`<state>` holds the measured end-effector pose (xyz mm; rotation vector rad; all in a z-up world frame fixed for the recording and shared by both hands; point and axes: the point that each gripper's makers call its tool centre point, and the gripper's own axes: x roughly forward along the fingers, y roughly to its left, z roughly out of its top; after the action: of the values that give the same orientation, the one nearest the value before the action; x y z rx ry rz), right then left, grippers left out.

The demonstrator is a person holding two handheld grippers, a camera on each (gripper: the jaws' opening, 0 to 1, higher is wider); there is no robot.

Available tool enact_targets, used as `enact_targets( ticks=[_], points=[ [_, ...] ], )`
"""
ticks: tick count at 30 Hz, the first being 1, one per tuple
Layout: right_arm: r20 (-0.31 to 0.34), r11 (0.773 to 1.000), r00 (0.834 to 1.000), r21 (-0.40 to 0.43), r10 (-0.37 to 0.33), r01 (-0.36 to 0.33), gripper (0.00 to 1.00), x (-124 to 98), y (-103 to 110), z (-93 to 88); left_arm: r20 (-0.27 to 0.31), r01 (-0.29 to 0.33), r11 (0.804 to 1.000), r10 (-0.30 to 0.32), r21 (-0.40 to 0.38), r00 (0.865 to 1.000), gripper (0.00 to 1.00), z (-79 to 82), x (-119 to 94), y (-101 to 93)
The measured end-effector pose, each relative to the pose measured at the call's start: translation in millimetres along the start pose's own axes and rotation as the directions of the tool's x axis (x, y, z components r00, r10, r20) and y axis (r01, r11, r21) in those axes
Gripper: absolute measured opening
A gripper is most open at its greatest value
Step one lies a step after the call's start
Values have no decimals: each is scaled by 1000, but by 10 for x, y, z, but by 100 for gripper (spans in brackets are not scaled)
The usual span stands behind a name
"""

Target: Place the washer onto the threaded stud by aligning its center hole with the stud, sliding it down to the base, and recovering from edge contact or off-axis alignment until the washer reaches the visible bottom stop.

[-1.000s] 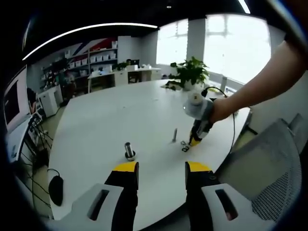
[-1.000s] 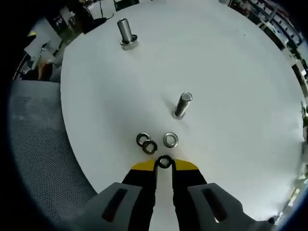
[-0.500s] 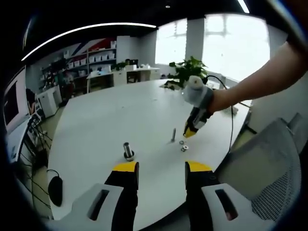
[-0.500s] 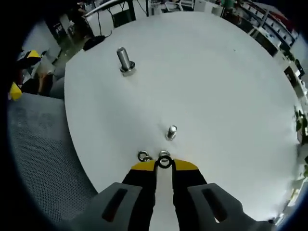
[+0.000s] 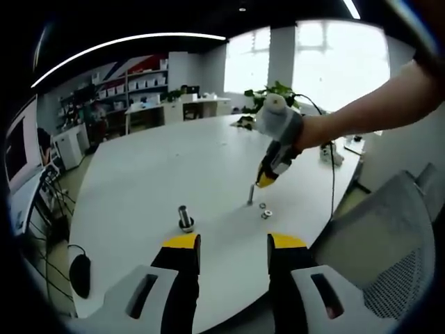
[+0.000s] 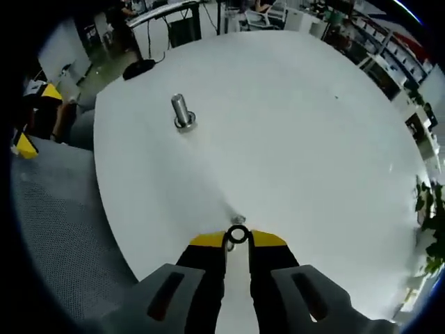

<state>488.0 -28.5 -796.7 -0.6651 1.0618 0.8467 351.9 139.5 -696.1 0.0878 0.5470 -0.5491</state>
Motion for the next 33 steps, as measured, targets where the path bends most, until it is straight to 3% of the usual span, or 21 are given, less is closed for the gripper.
enact_targets(
  ticks=[12,33],
  points=[
    [-29,1000,1000,-10,6,-6,13,92,-47,59,-7,1,1000,-1,-2,1000,37,-12,4,0],
    [-91,1000,996,-20,21,-23,13,341,-55,-31,-12,-9,1000,9,-7,1000,37,-24,3,21]
  ],
)
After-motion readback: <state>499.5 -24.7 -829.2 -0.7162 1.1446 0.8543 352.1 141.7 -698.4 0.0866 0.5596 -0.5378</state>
